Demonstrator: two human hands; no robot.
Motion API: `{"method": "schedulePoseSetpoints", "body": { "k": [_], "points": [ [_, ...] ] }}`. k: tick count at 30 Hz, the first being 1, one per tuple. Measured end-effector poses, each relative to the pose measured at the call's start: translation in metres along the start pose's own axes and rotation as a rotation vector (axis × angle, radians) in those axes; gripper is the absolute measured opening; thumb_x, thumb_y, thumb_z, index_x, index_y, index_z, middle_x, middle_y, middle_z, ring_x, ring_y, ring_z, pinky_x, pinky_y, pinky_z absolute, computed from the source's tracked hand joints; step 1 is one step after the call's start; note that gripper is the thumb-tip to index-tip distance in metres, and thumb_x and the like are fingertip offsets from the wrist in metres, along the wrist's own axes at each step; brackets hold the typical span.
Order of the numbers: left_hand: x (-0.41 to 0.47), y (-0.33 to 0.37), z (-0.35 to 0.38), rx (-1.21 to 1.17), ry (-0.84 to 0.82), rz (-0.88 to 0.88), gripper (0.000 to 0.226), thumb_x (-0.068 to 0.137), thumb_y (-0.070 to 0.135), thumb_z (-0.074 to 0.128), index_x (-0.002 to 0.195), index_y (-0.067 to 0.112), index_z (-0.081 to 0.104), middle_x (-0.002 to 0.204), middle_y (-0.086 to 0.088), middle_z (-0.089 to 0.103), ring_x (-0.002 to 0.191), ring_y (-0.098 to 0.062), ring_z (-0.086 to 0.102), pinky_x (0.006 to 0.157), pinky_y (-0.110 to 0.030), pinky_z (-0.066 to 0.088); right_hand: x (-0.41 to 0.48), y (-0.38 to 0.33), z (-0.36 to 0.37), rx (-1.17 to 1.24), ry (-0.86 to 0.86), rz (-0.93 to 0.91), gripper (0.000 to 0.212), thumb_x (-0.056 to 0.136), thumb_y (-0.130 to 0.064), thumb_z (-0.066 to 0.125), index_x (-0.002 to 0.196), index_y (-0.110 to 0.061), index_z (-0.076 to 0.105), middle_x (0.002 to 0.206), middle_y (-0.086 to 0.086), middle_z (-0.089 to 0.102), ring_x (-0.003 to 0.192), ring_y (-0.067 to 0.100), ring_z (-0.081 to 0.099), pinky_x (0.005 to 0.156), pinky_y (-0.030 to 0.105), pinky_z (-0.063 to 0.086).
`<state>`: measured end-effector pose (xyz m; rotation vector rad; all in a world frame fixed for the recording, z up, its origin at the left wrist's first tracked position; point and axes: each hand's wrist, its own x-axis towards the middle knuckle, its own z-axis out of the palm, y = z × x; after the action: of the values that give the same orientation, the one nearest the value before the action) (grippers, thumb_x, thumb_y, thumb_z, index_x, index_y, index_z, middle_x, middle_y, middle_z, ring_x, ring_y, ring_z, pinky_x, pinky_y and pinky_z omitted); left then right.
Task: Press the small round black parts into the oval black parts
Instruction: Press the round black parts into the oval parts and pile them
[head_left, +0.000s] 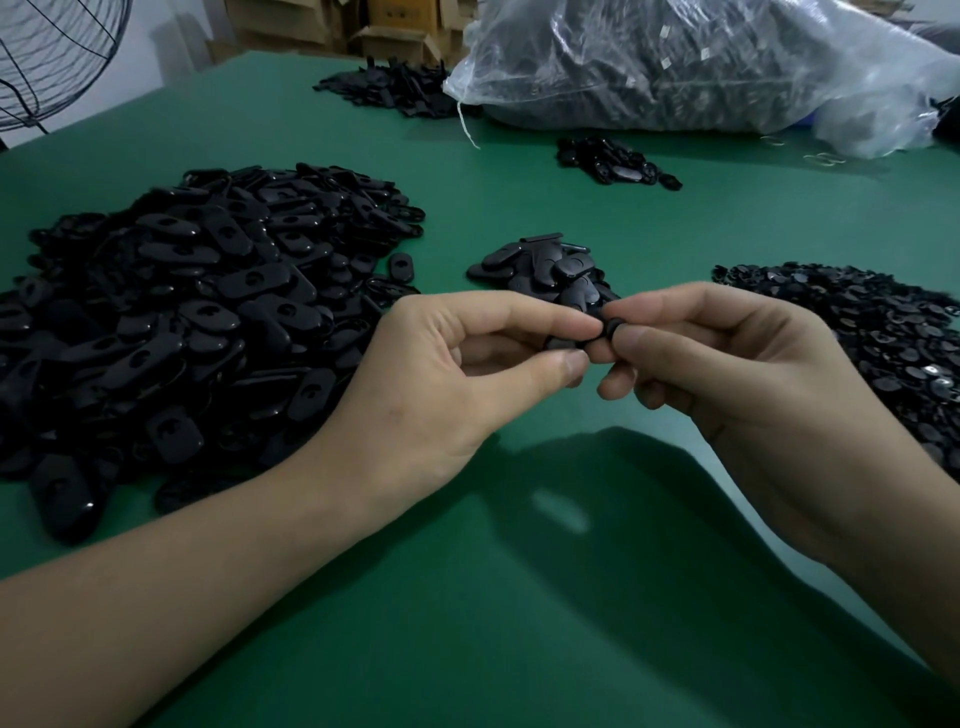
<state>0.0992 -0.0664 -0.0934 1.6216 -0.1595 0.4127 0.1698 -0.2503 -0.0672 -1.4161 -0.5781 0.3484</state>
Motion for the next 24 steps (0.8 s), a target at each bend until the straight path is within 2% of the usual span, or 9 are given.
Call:
{"method": "schedulePoseSetpoints", "body": {
  "k": [3, 8, 12, 17, 20, 24],
  "points": [
    [0.000, 0.000, 0.000, 0.019, -0.011, 0.010, 0.023, 0.088, 0.001, 0.075, 0.106, 0.015, 0.078, 0.096, 0.003, 0.081, 0.093, -0.011, 0.077, 0.087, -0.017, 0.057, -0.001, 0.001, 0.001, -0.014, -0.004, 0.005, 0.017, 0.069, -0.026, 0.078, 0.083, -0.018, 0.078, 0.084, 0.012, 0.078, 0.070, 0.020, 0.072, 0.060, 0.020, 0.050],
    [0.000, -0.003, 0.000, 0.044, -0.021, 0.037, 0.022, 0.090, -0.003, 0.073, 0.109, 0.007, 0.078, 0.103, -0.002, 0.080, 0.098, -0.017, 0.078, 0.092, -0.025, 0.058, -0.004, -0.001, 0.004, -0.162, 0.007, -0.026, 0.023, 0.076, -0.026, 0.074, 0.089, -0.008, 0.070, 0.081, 0.009, 0.078, 0.071, 0.022, 0.075, 0.059, 0.022, 0.051],
    [0.000, -0.002, -0.001, 0.142, -0.016, 0.067, 0.024, 0.091, 0.002, 0.074, 0.109, 0.016, 0.079, 0.102, 0.002, 0.077, 0.097, -0.018, 0.076, 0.092, -0.030, 0.059, -0.004, -0.002, 0.005, -0.254, 0.023, -0.048, 0.021, 0.075, -0.030, 0.075, 0.083, -0.011, 0.074, 0.077, 0.006, 0.077, 0.065, 0.015, 0.071, 0.059, 0.013, 0.048],
    [-0.001, 0.000, 0.002, 0.244, 0.068, 0.069, 0.023, 0.084, 0.010, 0.084, 0.102, 0.023, 0.080, 0.092, 0.008, 0.079, 0.085, -0.011, 0.076, 0.083, -0.019, 0.057, -0.003, 0.004, 0.003, -0.081, 0.043, 0.130, 0.020, 0.069, -0.039, 0.078, 0.075, -0.020, 0.076, 0.068, -0.001, 0.060, 0.063, 0.010, 0.049, 0.065, 0.027, 0.036],
    [-0.002, 0.002, 0.003, 0.263, 0.083, 0.078, 0.018, 0.081, 0.014, 0.086, 0.097, 0.021, 0.080, 0.090, 0.008, 0.080, 0.082, -0.010, 0.076, 0.081, -0.018, 0.058, -0.004, 0.007, 0.006, -0.053, 0.041, 0.167, 0.021, 0.069, -0.040, 0.079, 0.076, -0.020, 0.077, 0.066, -0.002, 0.055, 0.061, 0.009, 0.045, 0.060, 0.023, 0.035],
    [-0.002, 0.002, 0.003, 0.256, 0.099, 0.079, 0.012, 0.082, 0.014, 0.086, 0.088, 0.021, 0.079, 0.084, 0.007, 0.079, 0.078, -0.011, 0.076, 0.078, -0.019, 0.058, -0.004, 0.008, 0.007, -0.099, 0.031, 0.143, 0.025, 0.069, -0.042, 0.078, 0.079, -0.019, 0.078, 0.064, -0.003, 0.058, 0.059, 0.010, 0.047, 0.053, 0.018, 0.038]
  ]
}}
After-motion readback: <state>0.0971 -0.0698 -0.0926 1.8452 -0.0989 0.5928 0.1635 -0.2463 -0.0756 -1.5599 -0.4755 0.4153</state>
